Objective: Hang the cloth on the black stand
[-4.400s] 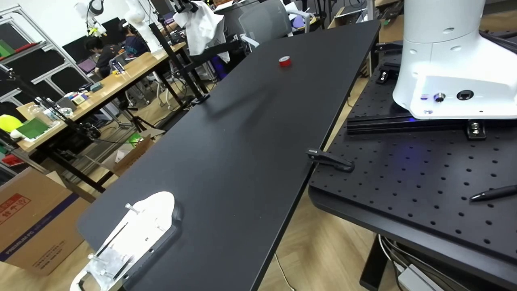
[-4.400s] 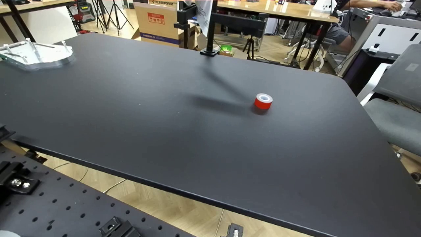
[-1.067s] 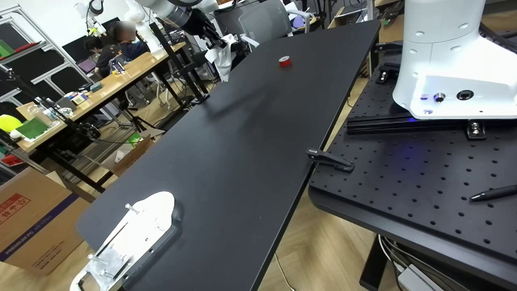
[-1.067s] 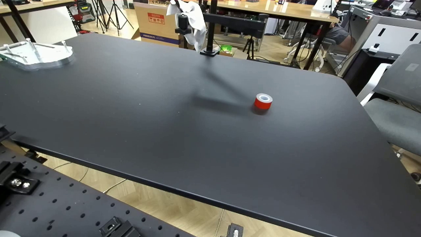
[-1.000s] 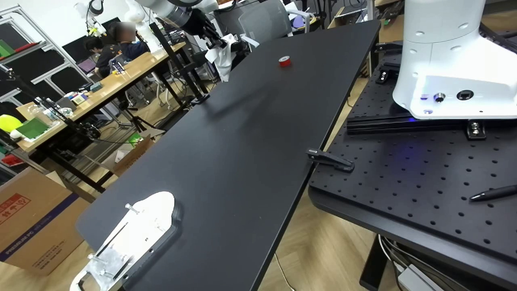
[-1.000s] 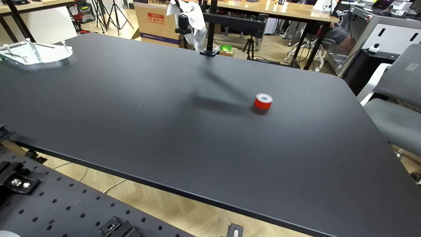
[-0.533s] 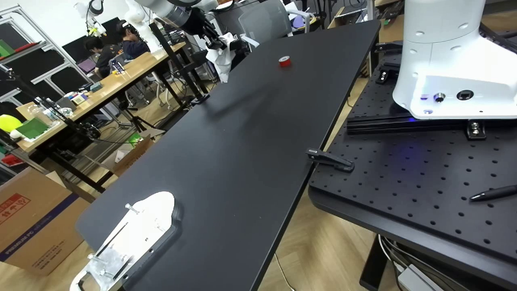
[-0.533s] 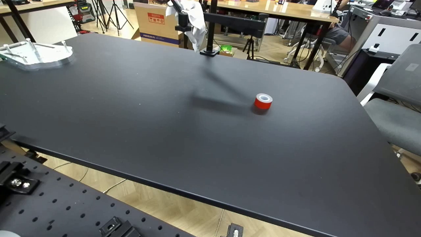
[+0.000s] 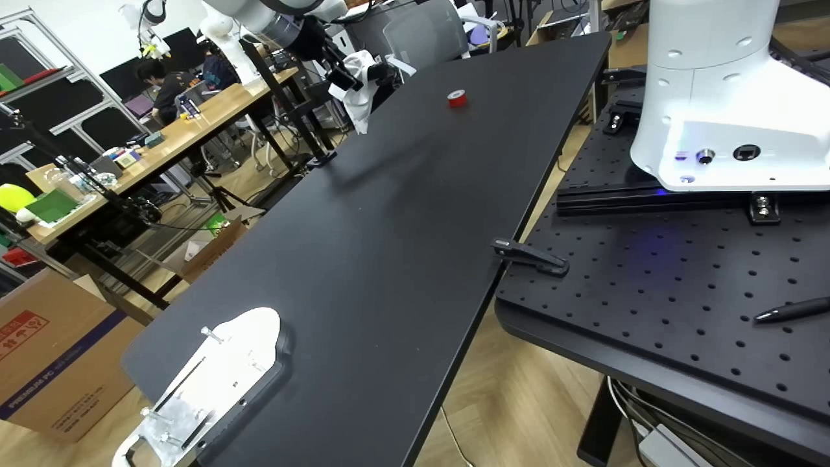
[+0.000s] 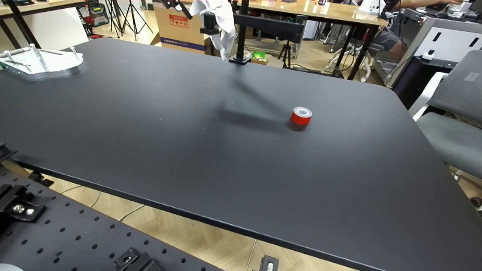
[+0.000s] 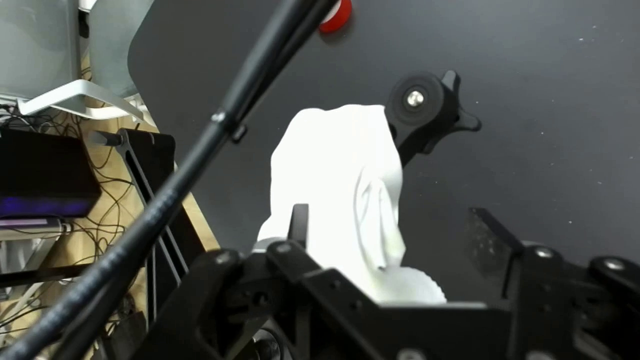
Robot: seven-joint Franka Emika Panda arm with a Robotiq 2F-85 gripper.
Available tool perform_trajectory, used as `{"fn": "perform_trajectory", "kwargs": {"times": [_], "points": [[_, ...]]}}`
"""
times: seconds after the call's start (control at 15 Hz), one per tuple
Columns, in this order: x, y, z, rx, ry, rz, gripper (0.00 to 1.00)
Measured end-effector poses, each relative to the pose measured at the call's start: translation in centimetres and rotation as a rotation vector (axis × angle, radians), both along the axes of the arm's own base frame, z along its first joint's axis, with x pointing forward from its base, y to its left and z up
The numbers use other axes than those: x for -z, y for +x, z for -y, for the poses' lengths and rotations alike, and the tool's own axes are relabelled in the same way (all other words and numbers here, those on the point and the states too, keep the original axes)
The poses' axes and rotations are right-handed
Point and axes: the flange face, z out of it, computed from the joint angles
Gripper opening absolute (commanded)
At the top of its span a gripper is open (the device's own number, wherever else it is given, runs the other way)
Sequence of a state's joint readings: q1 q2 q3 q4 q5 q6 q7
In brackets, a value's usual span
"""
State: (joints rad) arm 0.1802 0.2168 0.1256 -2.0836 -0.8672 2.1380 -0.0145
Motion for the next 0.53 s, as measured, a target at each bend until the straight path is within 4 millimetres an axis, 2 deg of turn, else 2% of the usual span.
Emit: {"fn": "perform_trajectory", "kwargs": {"times": [0.53], "points": [[-1.3,0.3,-2.2,-0.098,-0.053,0.045,1.0]]}}
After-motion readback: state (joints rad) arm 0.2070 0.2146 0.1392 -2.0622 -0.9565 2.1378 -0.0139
